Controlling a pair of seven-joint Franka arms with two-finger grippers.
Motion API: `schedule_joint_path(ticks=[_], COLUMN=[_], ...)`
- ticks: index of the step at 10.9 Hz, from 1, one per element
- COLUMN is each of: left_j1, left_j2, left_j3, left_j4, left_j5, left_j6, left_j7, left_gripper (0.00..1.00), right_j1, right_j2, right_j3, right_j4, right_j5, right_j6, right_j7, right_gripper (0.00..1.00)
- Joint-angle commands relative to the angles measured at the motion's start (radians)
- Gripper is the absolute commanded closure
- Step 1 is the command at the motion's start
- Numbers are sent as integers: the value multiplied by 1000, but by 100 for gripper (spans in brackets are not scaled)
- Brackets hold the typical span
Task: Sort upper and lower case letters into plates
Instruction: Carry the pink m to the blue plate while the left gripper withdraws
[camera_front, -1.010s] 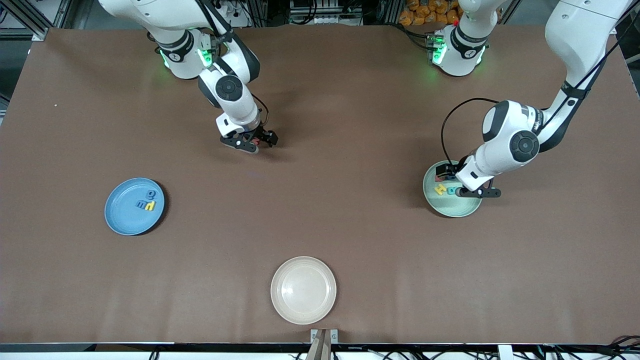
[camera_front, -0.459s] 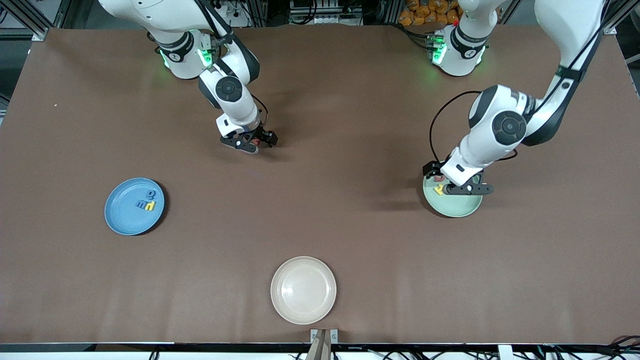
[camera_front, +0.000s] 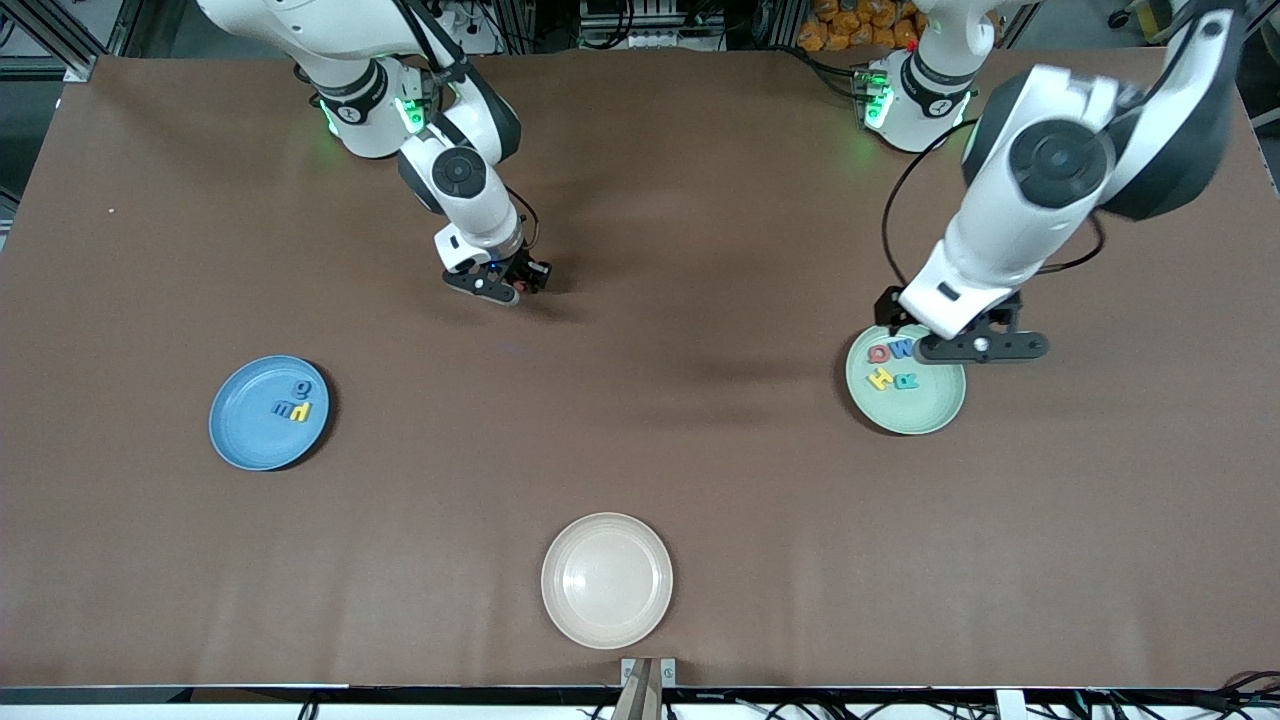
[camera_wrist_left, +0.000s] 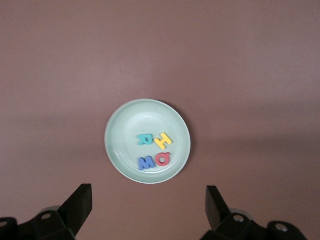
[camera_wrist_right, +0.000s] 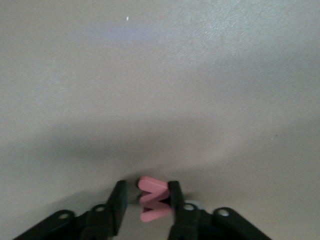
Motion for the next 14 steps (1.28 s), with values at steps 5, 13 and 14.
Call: schedule_joint_path(ticks=[5,13,14], left_j1=[-42,-91,-95], left_j2=[-34,-199,-209], left_j3=[228,325,325], left_j4=[272,272,270], left_j5=[-27,-131,-128], left_j6=[-124,-284,-298], left_j7=[358,328,328], left_gripper=[0,0,0], right_j1=[-68,-319,-333], right_j2=[-40,-31,-27], right_j3=[26,-183,-221], right_j4=[-2,204,224], right_j5=[-9,-19,-22], right_j6=[14,-113,-130], right_j7=[-4,-659,-746], right_gripper=[100,100,100])
